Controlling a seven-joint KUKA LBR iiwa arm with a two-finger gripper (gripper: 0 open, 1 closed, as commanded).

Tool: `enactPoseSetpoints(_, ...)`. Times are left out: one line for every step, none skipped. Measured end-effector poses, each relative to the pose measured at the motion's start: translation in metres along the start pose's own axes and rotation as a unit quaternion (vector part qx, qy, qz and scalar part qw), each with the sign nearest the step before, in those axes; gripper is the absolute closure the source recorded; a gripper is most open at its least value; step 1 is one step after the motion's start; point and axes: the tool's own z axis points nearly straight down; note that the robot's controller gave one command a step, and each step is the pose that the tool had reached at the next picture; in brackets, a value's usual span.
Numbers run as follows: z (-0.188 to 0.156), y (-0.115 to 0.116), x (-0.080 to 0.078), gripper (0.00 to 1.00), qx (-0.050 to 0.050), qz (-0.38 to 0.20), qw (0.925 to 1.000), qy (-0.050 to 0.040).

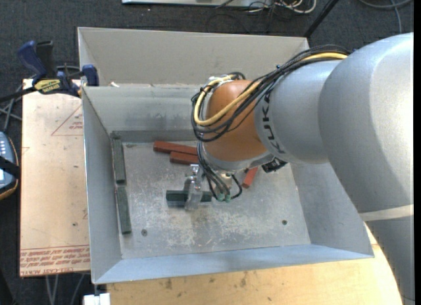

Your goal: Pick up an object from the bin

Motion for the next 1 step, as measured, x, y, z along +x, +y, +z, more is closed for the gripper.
enactPoseSetpoints(-0.0081,0.0,0.0001,1.0,0.0,0.0,1.0,0.0)
